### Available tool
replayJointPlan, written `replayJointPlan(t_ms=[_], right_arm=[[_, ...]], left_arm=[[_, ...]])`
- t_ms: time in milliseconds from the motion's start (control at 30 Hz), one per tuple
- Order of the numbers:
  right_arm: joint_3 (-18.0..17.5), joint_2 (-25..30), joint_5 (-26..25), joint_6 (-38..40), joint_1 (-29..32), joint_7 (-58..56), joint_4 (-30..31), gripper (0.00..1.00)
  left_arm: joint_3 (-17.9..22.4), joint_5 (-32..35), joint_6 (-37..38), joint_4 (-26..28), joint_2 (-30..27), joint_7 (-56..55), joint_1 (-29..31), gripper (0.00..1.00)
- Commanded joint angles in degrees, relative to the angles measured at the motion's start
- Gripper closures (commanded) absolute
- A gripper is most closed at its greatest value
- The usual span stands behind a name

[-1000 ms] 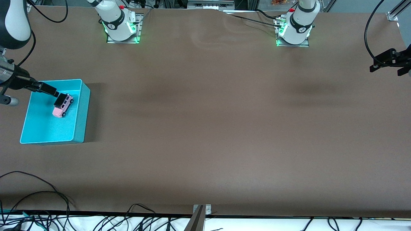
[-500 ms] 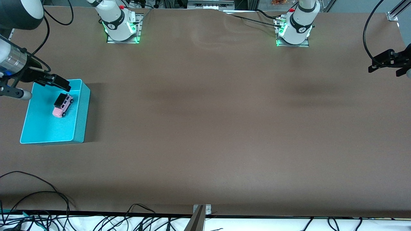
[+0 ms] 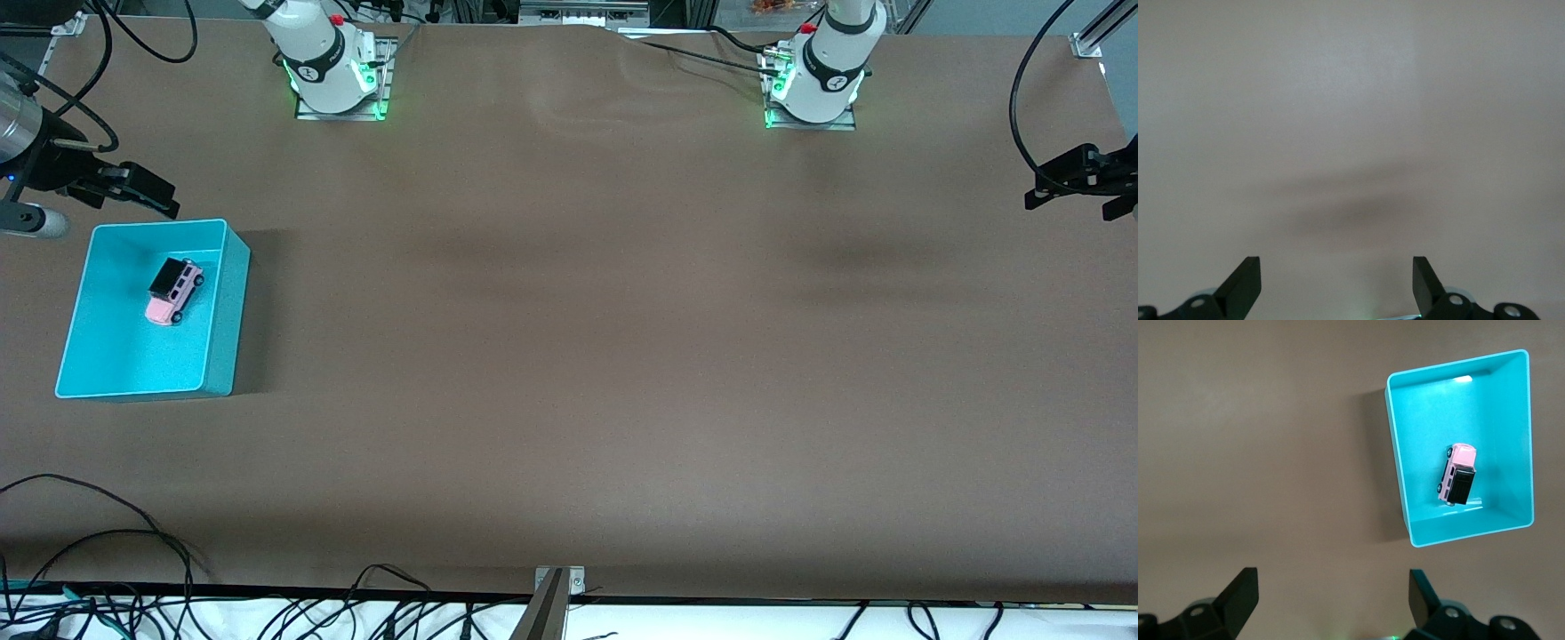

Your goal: Wind and store pink jeep toy

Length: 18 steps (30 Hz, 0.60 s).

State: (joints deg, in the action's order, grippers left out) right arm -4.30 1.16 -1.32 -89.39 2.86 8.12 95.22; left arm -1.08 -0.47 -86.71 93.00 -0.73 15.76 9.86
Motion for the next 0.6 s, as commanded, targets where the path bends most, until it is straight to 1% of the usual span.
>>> replayJointPlan(t_ms=[0, 267, 433, 567], right_arm=[[0.17, -1.34, -1.14, 4.04, -0.4, -3.46, -3.2, 0.0], [0.08, -1.69, -0.53, 3.96, -0.4, -5.04, -4.08, 0.0], [-0.71, -2.13, -0.53, 4.31, -0.4, -5.04, -4.87, 0.0], [-0.62, -2.13, -0.62, 4.31, -1.37, -5.04, -4.87, 0.0]], left_arm=[[-0.15, -0.41, 1.45, -2.29, 1.26, -0.11, -0.2, 0.0], [-0.15, -0.41, 1.37, -2.29, 1.17, -0.11, -0.11, 0.0], [-0.15, -0.41, 1.37, -2.38, 1.17, -0.11, 0.15, 0.0], [-0.15, -0.41, 1.45, -2.38, 1.17, -0.11, 0.42, 0.0]])
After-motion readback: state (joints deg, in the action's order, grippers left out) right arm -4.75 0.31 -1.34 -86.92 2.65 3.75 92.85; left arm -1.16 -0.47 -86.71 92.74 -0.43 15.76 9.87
